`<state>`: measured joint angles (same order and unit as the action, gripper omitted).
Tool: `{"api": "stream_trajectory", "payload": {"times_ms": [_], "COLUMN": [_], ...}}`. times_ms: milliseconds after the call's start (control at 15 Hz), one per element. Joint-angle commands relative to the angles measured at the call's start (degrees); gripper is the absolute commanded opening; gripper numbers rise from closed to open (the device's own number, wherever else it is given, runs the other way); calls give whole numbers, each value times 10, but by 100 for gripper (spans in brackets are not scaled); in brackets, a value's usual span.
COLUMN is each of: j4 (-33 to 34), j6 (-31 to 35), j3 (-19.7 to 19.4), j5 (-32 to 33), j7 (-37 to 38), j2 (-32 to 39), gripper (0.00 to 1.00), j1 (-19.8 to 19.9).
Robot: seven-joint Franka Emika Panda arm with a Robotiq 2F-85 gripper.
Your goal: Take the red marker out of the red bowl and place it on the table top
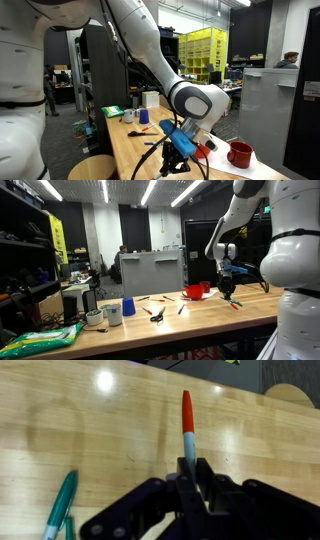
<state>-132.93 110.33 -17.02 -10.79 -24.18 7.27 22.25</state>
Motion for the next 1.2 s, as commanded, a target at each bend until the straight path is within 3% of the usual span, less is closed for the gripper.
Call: {"api": "stream_trajectory", "payload": {"times_ms": [0,400,533,600,667,800,867,933,1000,1133], "j4": [-7,-14,-22,-29,-35,-46,-41,-23,-18,-16], "j6": [15,42,55,67,79,98,81,37,69,50], "j3": [5,13,14,15,16,18,22,22,13,15], "j5": [3,35,72,103,137,197,212,195,186,186], "j7": [6,16,39,66,93,150,163,122,126,124], "j2": [-32,-90,-118,-131,-143,-165,-173,-181,-143,-160], "gripper": [47,89,100,100,65,69,62,91,75,80], "j1": [-16,-45,-54,-58,-59,-59,-61,-67,-62,-67]}}
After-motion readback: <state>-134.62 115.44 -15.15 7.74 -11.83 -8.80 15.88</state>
